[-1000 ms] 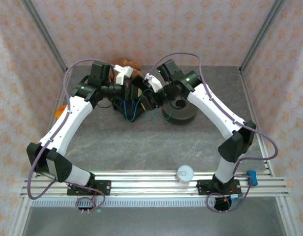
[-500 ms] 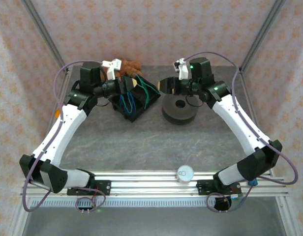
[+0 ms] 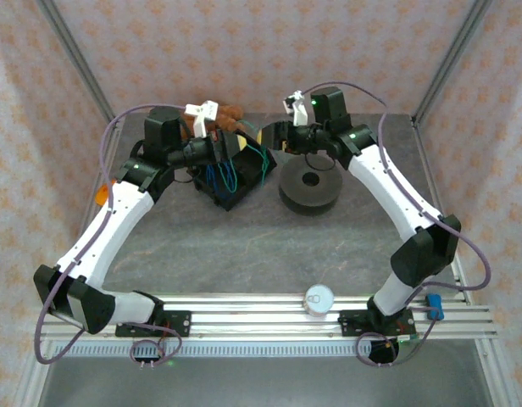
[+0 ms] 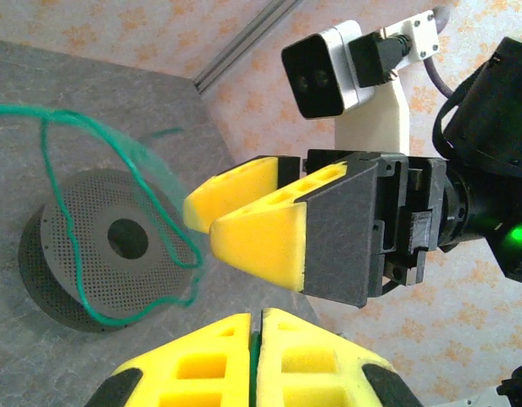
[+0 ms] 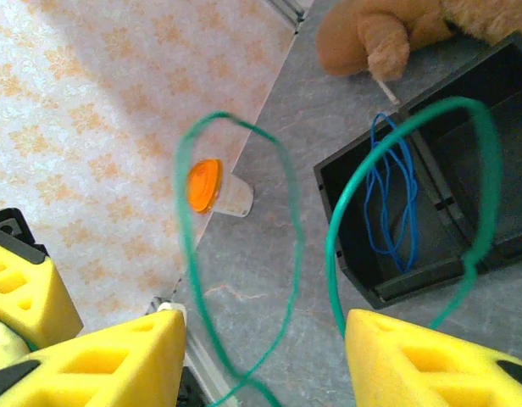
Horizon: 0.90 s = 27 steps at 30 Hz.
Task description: Wrap the cables
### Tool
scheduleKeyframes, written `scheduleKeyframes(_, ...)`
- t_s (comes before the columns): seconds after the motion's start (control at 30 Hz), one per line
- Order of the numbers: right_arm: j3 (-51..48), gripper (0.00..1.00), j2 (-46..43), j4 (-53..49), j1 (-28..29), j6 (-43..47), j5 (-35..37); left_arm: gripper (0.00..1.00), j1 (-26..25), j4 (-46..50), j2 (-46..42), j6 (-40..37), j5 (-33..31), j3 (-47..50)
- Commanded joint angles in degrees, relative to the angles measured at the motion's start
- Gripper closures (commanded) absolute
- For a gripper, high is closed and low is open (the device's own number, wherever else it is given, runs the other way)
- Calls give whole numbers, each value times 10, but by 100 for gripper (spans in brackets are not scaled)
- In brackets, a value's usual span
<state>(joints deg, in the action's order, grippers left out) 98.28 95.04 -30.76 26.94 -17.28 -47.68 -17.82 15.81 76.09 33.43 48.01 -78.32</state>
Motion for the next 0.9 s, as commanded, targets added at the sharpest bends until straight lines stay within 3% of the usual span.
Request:
scheduleKeyframes(0.0,25,48,1,3,0,-9,-28,100,-8,-22,-4,0,15,4)
scheduleKeyframes(0.17,41,48,-4,1,1,-14,-16,100,-16,-19,2,-5,16,2)
scheduleKeyframes(0.47,88,50,34,-17,11,-18,-55,100,-33,-14,17,-15,17,-11)
scheduleKeyframes(0.87,105,56,60,-92,21,18,17,100,-38,1,14,-18,16,-17)
